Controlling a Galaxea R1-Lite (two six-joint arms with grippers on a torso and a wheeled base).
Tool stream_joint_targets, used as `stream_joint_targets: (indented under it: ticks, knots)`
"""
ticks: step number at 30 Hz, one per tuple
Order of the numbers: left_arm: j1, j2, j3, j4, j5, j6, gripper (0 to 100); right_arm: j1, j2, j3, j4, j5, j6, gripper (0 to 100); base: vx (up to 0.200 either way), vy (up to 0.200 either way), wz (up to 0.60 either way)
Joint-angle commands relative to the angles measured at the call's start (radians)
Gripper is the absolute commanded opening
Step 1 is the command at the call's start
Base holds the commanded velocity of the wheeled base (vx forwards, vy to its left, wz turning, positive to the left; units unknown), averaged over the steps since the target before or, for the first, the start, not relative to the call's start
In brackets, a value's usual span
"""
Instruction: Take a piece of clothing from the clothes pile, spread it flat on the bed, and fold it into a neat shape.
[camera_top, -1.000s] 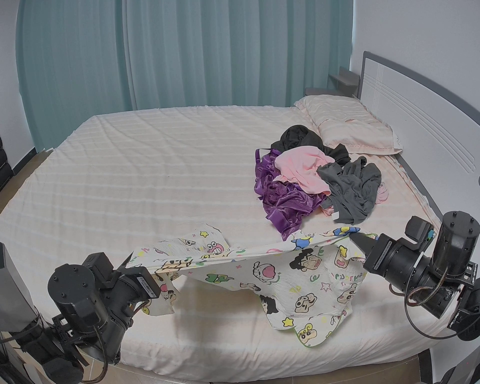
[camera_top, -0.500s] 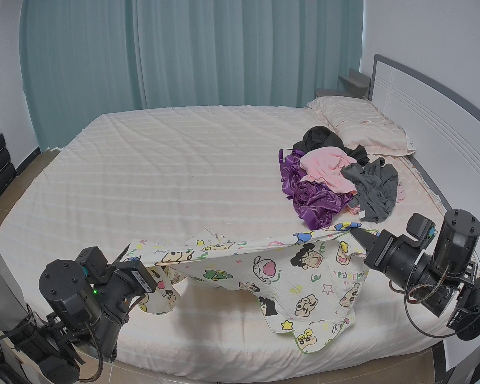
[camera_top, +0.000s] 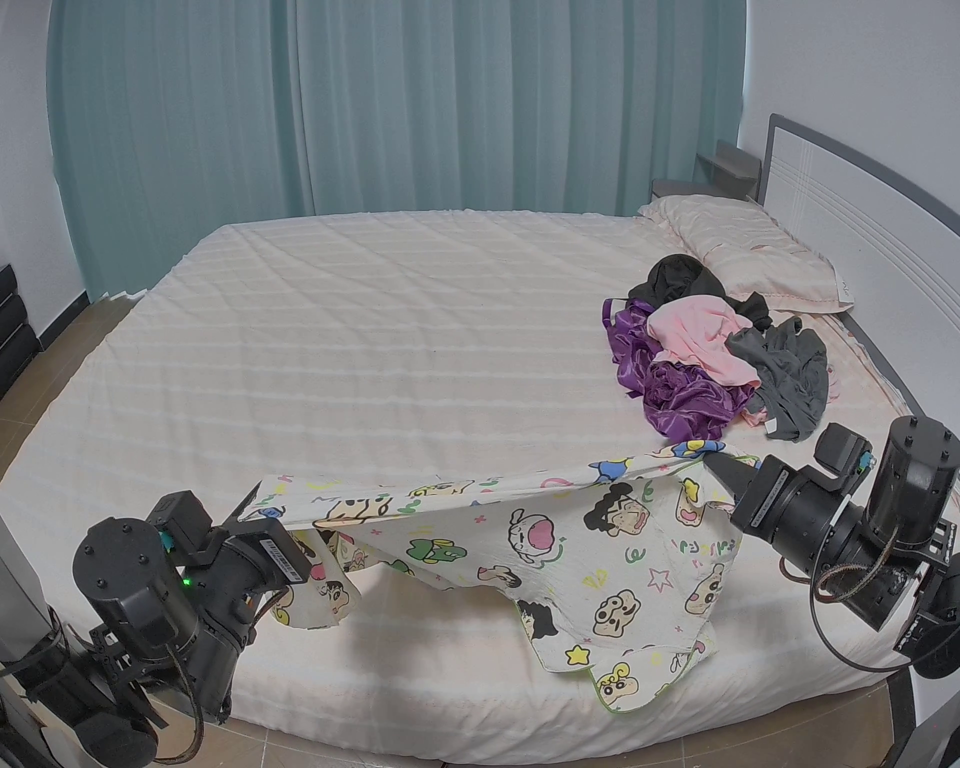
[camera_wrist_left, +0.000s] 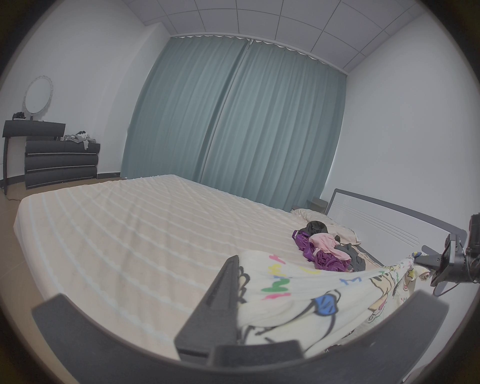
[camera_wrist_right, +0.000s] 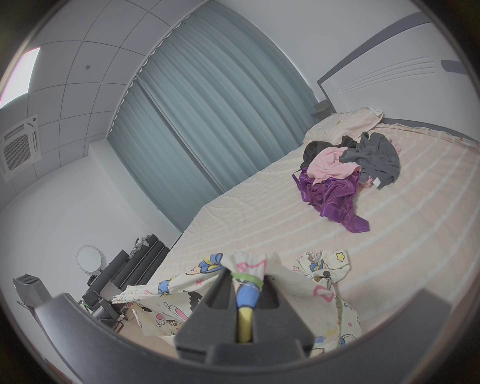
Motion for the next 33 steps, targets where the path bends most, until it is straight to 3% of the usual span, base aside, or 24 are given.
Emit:
stream_joint_targets:
  ticks: [1, 14, 29, 33]
  knots:
    - [0.000, -0.005, 0.000, -0.018, -0.001, 0.000, 0, 0.000, -0.001, 0.000, 0.000, 0.001, 0.000, 0, 0.000, 0.200, 0.00]
    - [-0.001, -0.011, 0.002, -0.018, -0.001, 0.000, 0, -0.012, -0.010, -0.002, 0.000, 0.001, -0.003, 0, 0.000, 0.200, 0.00]
    - [-0.010, -0.003, 0.012, -0.018, -0.004, 0.012, 0, -0.020, -0.013, 0.004, 0.000, 0.004, -0.003, 0, 0.000, 0.000, 0.00]
    - [-0.010, -0.005, 0.012, -0.018, -0.005, 0.012, 0, -0.020, -0.015, 0.004, 0.000, 0.006, -0.003, 0, -0.200, 0.000, 0.00]
